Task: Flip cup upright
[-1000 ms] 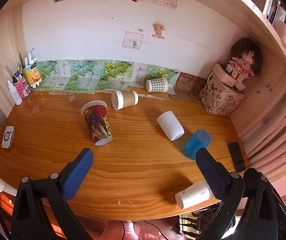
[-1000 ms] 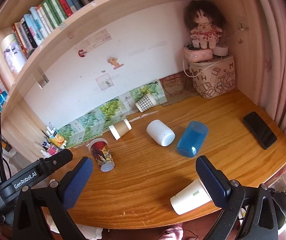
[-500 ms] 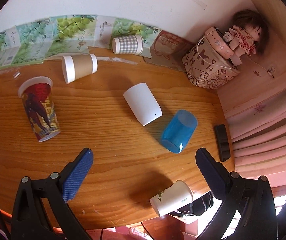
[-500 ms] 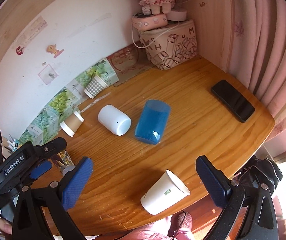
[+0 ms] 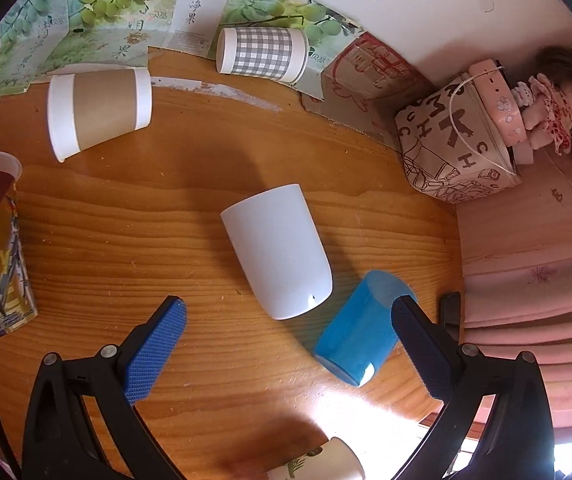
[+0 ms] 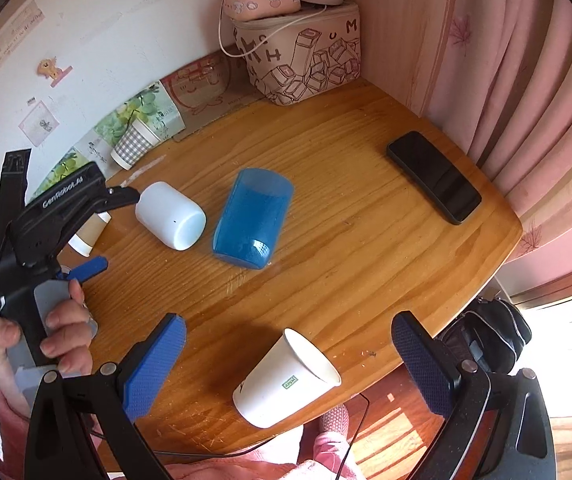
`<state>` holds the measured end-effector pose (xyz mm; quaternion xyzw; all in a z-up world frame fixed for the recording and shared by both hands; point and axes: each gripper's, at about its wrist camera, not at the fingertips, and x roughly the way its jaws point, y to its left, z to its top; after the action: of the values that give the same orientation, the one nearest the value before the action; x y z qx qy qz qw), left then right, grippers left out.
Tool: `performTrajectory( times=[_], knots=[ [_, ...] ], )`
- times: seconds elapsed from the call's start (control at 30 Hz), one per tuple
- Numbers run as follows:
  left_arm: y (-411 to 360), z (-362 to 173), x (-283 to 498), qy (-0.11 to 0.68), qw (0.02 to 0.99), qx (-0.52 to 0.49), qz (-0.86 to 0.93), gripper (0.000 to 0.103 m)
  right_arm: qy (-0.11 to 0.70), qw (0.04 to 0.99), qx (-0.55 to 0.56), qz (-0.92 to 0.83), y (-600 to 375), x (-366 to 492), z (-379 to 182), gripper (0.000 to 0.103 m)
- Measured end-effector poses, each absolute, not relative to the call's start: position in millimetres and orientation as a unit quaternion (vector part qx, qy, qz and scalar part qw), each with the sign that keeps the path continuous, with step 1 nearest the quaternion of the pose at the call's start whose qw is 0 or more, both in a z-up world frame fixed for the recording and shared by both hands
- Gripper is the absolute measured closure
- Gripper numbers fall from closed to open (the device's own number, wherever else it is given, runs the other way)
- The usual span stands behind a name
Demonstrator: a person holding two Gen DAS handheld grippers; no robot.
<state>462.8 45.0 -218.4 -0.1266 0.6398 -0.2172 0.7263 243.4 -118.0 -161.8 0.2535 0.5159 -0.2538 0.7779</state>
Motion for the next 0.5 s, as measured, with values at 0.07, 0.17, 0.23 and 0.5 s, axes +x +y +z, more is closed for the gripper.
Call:
performTrajectory(
  times=[0.07,0.17,0.23,0.5],
  knots=[
    [37,-226,472,0.644,0.724,-0.126,-0.213,0.001,0.523,0.775,0.252,-0.249,-116,247,-168,0.0],
    [27,-234,479,0.648,0.723,-0.124,-0.204,0.001,0.533,0.772,0.252,-0.238,-115,253,-176,0.0],
    [24,-240,483,0.651,0.726,-0.121,-0.188,0.001,0.538,0.77,0.251,-0.232,-114,256,-181,0.0],
    [15,-269,489,0.675,0.712,-0.125,-0.147,0.001,0.546,0.765,0.262,-0.218,-117,262,-198,0.0]
  ],
)
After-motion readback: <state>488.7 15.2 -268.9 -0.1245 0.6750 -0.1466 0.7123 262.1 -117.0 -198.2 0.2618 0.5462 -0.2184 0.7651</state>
